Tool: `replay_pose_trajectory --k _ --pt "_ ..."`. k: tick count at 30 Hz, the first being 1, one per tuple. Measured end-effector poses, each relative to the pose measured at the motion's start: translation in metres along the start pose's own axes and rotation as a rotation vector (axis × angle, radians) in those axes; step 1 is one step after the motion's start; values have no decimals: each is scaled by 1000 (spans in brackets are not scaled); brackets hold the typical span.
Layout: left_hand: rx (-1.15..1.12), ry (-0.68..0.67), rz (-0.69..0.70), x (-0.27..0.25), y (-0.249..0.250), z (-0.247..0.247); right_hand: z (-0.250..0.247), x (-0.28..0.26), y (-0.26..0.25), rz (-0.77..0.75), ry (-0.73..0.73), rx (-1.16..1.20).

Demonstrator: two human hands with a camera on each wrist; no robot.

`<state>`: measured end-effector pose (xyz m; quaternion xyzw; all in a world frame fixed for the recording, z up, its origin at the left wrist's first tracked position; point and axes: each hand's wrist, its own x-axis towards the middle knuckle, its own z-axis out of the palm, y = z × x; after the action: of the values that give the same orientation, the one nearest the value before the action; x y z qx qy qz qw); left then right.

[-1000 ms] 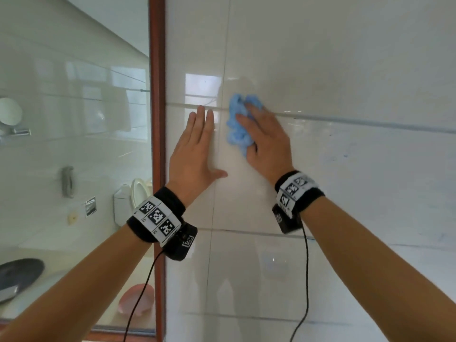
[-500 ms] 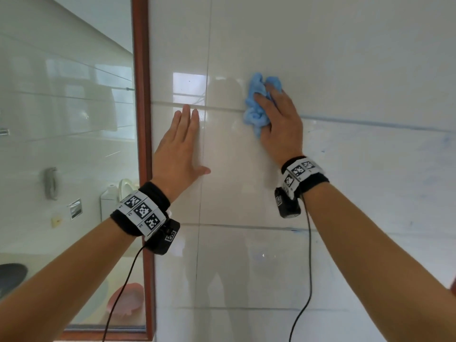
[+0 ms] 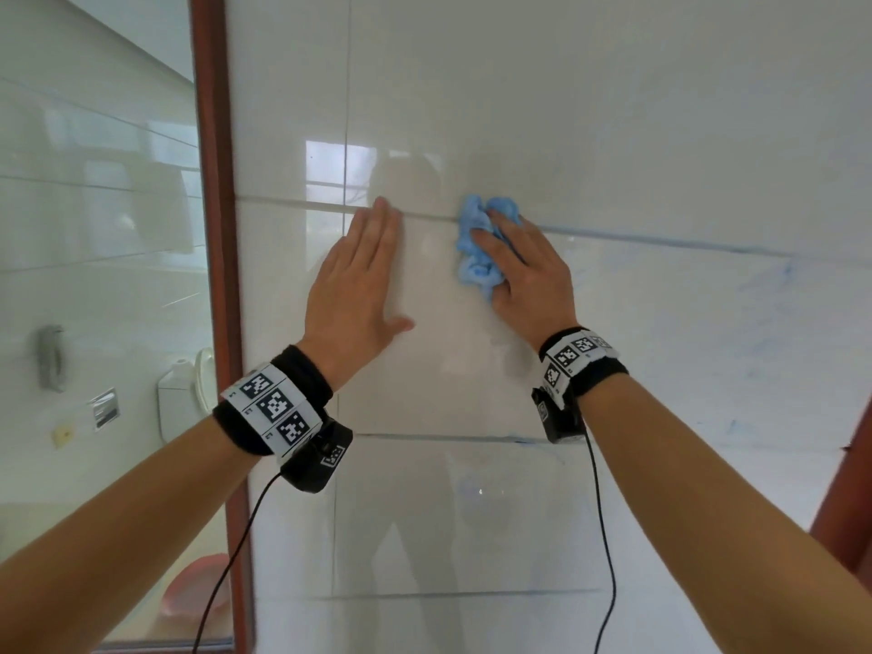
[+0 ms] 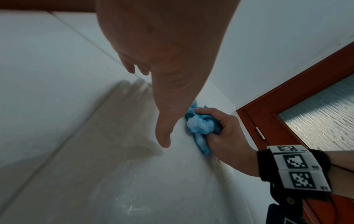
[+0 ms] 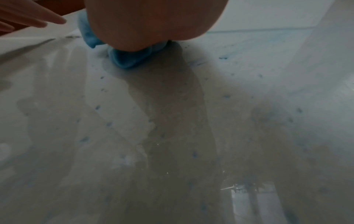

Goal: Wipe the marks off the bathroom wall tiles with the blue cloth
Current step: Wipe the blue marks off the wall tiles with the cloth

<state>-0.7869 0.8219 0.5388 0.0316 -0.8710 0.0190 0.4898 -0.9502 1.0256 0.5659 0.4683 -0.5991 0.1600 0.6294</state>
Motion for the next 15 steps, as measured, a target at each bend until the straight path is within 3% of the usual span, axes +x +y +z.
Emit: replay_pose_trajectory --k 15 --pt "-16 45 -6 47 52 26 -23 -10 47 -94 101 55"
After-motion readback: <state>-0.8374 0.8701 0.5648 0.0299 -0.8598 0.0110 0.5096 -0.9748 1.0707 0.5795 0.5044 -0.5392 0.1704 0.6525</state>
